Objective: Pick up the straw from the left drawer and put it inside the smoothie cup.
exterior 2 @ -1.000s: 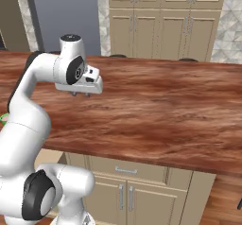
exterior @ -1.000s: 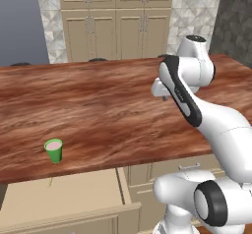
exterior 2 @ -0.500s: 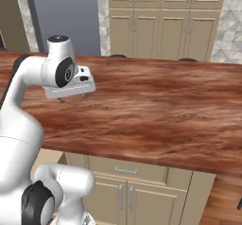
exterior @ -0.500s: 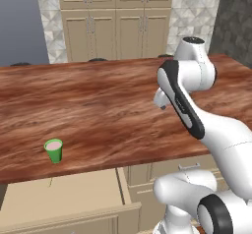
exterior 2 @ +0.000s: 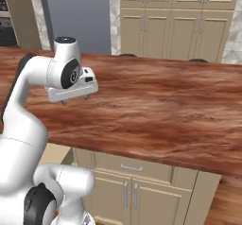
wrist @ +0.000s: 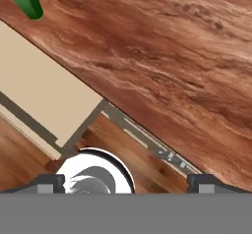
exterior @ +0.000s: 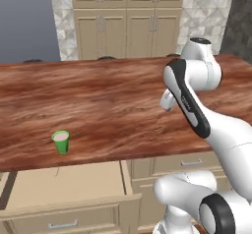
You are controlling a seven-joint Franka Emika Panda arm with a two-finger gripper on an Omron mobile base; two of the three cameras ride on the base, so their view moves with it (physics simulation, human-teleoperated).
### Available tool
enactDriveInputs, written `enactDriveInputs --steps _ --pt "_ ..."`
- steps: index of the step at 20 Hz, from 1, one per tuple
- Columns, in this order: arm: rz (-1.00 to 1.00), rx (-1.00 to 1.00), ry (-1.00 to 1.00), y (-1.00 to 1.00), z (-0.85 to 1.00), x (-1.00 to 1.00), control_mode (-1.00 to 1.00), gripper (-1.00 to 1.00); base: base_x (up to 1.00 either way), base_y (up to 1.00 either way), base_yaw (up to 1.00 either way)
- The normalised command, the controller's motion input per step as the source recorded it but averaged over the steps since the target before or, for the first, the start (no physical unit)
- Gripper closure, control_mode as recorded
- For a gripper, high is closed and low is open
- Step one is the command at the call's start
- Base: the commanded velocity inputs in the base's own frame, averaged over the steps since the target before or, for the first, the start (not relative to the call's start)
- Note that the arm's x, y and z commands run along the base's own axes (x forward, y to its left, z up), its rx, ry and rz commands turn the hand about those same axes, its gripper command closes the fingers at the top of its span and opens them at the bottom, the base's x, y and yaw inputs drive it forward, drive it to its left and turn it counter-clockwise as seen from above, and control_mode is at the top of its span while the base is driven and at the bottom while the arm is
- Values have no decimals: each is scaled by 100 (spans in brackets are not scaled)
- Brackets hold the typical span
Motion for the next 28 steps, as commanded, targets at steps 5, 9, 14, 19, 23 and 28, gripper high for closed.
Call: enactDriveInputs --steps 5,9,14,19,23,28 --pt "0 0 0 0 0 0 100 -100 -43 -38 57" --pt "0 0 0 0 0 0 100 -100 -8 -59 61" --pt "0 0 0 0 0 0 100 -100 6 -61 41" --pt "0 0 0 0 0 0 100 -100 48 -32 33" --pt "0 0 0 0 0 0 100 -100 44 -33 30" --pt "0 0 0 0 0 0 100 -100 7 -17 27"
